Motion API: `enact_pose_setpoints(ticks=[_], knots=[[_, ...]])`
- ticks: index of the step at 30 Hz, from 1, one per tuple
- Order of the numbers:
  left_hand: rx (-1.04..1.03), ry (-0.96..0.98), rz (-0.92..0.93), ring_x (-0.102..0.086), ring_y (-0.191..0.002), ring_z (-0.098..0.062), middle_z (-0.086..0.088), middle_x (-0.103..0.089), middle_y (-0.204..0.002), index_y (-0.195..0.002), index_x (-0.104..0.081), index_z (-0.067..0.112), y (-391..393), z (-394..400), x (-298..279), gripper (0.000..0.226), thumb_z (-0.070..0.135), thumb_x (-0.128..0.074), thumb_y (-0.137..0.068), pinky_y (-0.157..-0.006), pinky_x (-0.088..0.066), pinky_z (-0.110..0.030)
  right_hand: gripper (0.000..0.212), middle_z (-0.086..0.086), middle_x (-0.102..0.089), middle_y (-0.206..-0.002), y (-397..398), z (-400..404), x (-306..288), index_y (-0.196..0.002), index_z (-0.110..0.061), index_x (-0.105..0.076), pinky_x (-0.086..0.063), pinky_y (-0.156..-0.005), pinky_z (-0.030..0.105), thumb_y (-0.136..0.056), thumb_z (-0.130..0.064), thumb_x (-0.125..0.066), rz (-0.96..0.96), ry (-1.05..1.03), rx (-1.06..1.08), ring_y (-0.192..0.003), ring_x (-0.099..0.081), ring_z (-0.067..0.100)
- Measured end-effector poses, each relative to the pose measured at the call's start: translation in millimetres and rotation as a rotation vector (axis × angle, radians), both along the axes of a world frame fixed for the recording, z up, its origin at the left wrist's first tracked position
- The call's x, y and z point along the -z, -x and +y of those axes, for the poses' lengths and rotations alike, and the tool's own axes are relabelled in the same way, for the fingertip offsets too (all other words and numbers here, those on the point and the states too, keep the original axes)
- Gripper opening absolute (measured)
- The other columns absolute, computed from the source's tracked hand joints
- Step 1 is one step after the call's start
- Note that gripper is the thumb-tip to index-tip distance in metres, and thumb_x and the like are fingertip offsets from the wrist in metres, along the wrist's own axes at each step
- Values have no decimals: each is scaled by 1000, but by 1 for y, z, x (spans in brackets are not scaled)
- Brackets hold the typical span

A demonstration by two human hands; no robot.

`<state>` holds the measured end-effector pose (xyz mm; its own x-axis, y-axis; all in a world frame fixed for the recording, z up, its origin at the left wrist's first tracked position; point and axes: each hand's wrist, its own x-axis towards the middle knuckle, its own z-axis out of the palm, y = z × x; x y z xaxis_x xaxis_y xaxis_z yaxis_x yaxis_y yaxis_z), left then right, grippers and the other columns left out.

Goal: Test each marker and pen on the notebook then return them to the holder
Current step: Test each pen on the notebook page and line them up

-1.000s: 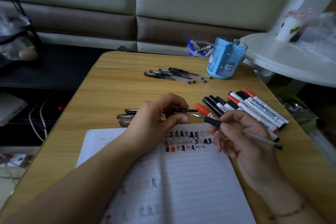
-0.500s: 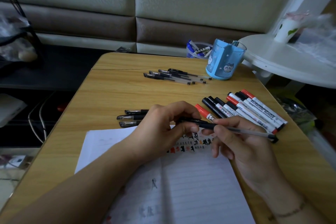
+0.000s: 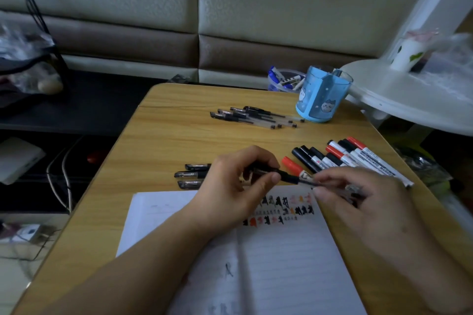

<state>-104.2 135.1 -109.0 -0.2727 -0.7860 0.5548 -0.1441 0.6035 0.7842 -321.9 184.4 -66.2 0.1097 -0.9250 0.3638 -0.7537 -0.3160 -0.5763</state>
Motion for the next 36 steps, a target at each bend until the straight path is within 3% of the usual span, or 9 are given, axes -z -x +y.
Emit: enact_pose_setpoints(ticks=[2,7,9,13,18,22,25,29,36], knots=[[-34,-17,24,-61,-80,-14,8,-66,-88,-99,-64,16,0,1,-1,11,22,-65,-90,-68,-49,-31,16,-27,-61,-84,-5,-9,-9,-94,-47,-64,-46,-64,20,-80,-49,-57,209,39,7,-85,-59,-5],[-513,125,158,-49,-112,-14,7,-45,-126,-123,-49,25,-5,-7,-1,33,36,-51,-92,-90,-42,-22,7,-13,-64,-99,-18,-73,-31,-89,-42,-61,-49,-74,32,-88,-36,-64,237,-130,145,-97,-59,10],[-536,80,221,-49,-109,-11,6,-42,-127,-125,-46,25,-7,-10,0,34,37,-47,-93,-89,-40,-17,2,-12,-63,-108,-38,-95,-24,-88,-39,-63,-47,-83,33,-87,-39,-65,266,-187,115,-108,-55,13],[-548,38,238,-50,-109,-17,4,-42,-126,-125,-49,22,-9,-15,5,34,37,-46,-94,-89,-46,-29,7,-14,-56,-112,-84,-108,-1,-90,-40,-68,-40,-99,37,-84,-44,-67,312,-278,-40,-116,-44,8],[-536,12,231,-49,-109,-15,4,-42,-126,-126,-51,20,-8,-14,4,36,37,-46,-94,-89,-41,-19,8,-21,-57,-95,-90,-107,3,-83,-42,-64,-38,-79,25,-87,-49,-61,385,-360,-159,-101,-45,1],[-521,-13,239,-48,-109,-12,4,-42,-127,-127,-51,20,-8,-14,4,38,40,-44,-95,-91,-41,-18,14,-16,-62,-103,-68,-142,-5,-104,-33,-65,-43,-63,18,-95,-28,-57,304,-194,81,-89,-60,6],[-517,-29,234,-48,-109,-9,5,-41,-128,-126,-51,24,-7,-14,5,37,42,-43,-94,-90,-40,-14,41,5,-59,-129,-49,-173,-10,-125,-28,-58,-56,-80,42,-91,-5,-55,644,-187,284,-109,-60,26],[-523,-49,225,-48,-109,-10,6,-41,-128,-125,-50,29,-7,-14,5,35,43,-43,-94,-88,-40,-12,47,11,-61,-124,-37,-196,-6,-130,-25,-52,-57,-78,45,-88,-4,-55,1139,-209,303,-108,-61,31],[-520,-37,185,-48,-110,-10,7,-42,-127,-122,-50,32,-8,-13,6,32,43,-44,-94,-88,-41,-16,40,9,-64,-120,-22,-205,4,-133,-30,-52,-56,-72,40,-94,-24,-57,1005,-101,343,-103,-62,27]])
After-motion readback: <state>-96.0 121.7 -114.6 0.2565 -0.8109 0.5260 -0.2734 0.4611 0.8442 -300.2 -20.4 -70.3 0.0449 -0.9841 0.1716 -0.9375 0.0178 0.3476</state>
